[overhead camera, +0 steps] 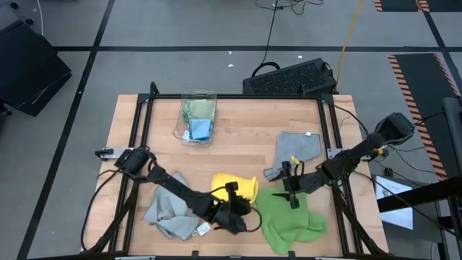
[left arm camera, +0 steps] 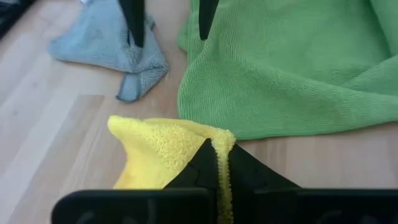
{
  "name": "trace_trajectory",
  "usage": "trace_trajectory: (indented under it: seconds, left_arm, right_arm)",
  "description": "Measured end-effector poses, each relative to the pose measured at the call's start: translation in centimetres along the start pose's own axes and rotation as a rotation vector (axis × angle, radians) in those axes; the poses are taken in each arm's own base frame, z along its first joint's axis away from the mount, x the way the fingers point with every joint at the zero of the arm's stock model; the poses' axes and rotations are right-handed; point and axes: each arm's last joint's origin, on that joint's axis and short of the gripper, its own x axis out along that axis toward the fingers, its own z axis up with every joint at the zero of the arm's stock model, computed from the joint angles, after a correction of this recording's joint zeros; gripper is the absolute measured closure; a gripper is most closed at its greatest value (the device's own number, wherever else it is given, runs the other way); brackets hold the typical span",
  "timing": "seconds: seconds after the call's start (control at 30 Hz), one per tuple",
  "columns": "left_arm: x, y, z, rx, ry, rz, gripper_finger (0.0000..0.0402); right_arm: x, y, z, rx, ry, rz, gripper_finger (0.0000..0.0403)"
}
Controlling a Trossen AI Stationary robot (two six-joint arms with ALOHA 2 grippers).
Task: Fold microfiber towels
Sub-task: Fold the yellow microfiber cloth
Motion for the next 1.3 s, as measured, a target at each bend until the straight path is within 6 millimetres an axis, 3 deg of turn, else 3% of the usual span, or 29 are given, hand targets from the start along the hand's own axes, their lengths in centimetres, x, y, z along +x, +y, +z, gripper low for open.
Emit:
trace_trajectory:
  seconds: [0.13,0.47,0.77,0.97,1.3]
  left_arm:
    - [-0.6,-0.7,-0.2,-0.008,-0.015,0.010,0.0393]
    - [-0.7,-0.8,-0.4,-0.045,-0.005,0.004,0.0391]
    - [-0.7,-0.9,-0.4,-0.042,0.004,-0.014,0.0392]
    - [-0.7,-0.9,-0.5,-0.035,0.006,-0.013,0.0394]
    - [-0.7,-0.8,-0.7,-0.022,0.031,-0.003,0.0394]
  right_arm:
    - [1.1,-0.5,0.7,-0.149,-0.058,0.010,0.0122]
    - [6.2,-0.3,3.2,-0.346,-0.062,0.131,0.0101]
    - [9.8,-1.0,1.6,-0.390,0.050,0.119,0.0079]
    - [10.3,-1.3,1.1,-0.395,0.095,0.039,0.0116]
    - [9.2,-1.5,1.4,-0.372,0.151,0.045,0.0235]
